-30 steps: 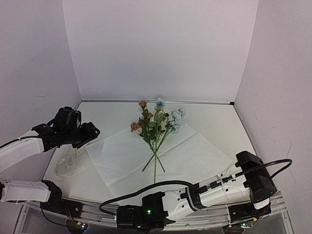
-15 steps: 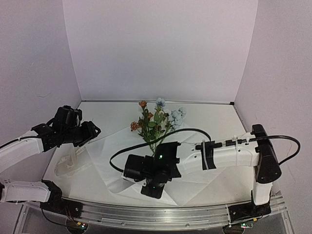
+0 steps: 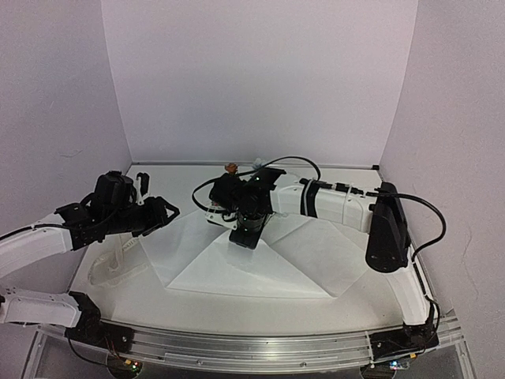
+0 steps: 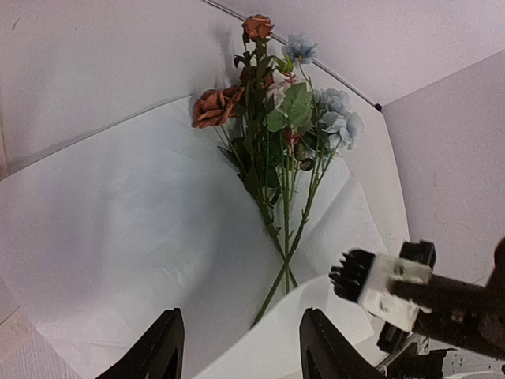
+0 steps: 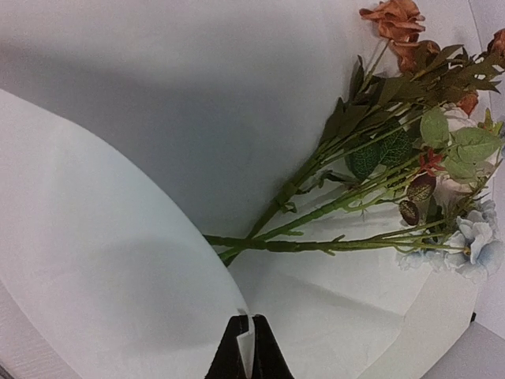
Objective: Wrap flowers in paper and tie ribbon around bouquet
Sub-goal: Fold the bottom corner of the flattened wrapping paper at the center of the board.
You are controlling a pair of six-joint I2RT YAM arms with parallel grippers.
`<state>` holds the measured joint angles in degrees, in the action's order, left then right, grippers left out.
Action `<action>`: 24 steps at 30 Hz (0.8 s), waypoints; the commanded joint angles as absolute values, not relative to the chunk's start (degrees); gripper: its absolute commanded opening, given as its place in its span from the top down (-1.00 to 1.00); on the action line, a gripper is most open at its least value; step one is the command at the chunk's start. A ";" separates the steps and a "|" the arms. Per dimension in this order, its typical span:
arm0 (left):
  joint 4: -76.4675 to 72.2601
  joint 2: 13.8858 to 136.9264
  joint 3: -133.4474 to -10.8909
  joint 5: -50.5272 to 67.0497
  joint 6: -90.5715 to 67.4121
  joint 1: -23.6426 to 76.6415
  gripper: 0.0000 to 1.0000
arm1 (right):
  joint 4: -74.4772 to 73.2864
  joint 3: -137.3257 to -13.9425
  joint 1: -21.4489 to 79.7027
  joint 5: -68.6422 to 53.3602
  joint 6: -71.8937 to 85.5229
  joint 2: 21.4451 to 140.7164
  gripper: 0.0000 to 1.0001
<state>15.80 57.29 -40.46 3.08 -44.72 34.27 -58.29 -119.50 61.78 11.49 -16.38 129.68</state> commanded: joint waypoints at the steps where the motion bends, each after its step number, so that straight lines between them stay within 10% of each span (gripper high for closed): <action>1: 10.05 59.03 -39.73 2.72 -42.65 39.94 -0.04 | -59.71 -125.27 58.29 12.32 -20.89 133.23 1.00; 24: -2.98 87.59 -40.99 9.61 -41.48 48.49 0.36 | -55.76 -127.27 53.18 13.28 -21.33 139.08 1.00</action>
